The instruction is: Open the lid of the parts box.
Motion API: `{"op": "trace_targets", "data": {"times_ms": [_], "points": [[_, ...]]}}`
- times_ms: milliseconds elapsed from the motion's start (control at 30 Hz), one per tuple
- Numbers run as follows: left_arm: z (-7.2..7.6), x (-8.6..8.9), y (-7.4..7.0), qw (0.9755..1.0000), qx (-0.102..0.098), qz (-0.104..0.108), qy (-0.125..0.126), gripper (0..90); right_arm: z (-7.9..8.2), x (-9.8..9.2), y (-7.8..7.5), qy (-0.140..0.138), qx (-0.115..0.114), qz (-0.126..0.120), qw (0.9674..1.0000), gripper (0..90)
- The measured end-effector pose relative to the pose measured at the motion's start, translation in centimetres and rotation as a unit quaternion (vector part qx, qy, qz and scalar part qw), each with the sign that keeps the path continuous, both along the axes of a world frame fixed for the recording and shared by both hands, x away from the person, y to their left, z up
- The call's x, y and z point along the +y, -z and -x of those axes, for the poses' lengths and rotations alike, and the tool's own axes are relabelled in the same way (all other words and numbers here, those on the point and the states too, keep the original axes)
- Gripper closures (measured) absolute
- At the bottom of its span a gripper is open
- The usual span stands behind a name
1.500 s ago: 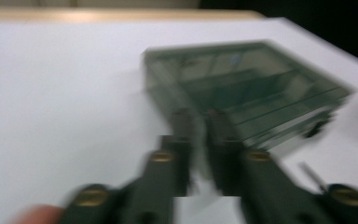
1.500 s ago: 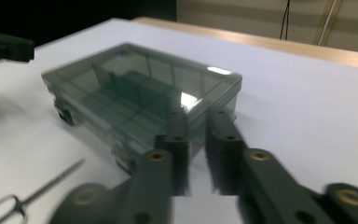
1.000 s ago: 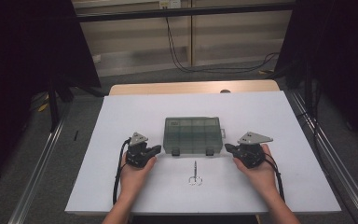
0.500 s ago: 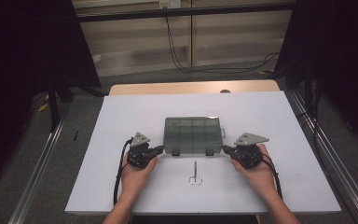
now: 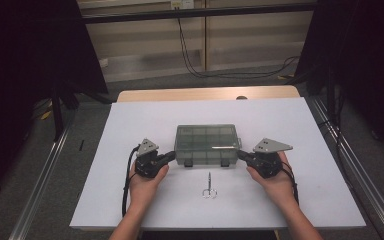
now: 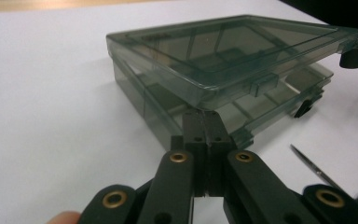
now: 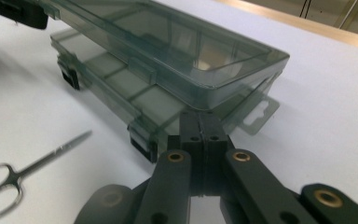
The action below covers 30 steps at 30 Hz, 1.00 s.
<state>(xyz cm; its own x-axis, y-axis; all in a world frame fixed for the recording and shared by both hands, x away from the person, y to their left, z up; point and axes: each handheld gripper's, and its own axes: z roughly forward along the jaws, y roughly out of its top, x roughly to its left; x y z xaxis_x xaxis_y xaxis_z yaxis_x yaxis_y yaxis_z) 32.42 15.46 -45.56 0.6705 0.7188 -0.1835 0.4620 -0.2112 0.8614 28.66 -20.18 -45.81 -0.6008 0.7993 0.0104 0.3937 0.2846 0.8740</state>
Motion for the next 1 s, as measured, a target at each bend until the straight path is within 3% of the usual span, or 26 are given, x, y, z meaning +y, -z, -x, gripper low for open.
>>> {"op": "trace_targets", "data": {"times_ms": [100, 400, 567, 900, 1000], "points": [[-0.4, -0.3, -0.5, 0.9999, -0.011, -0.007, 0.005, 90.0, -0.5, 0.2, -0.8, 0.002, -0.009, -0.009, 0.9999, 90.0], [-1.7, -1.1, -2.1, 0.9994, -0.031, 0.014, -0.004, 90.0, -2.3, 0.2, -2.4, 0.015, -0.022, -0.028, 0.9992, 90.0], [-2.4, -1.2, -3.3, 0.9987, -0.043, 0.022, -0.017, 90.0, -3.7, 0.4, -4.3, 0.017, -0.030, -0.039, 0.9986, 90.0], [-4.3, -1.7, -3.9, 0.9974, -0.052, 0.040, -0.030, 90.0, -5.8, 1.2, -5.7, 0.023, -0.034, -0.028, 0.9987, 90.0], [-4.7, -1.9, -4.1, 0.9973, -0.059, 0.036, -0.025, 90.0, -6.2, 1.3, -6.0, 0.024, -0.039, -0.026, 0.9986, 90.0]]}}
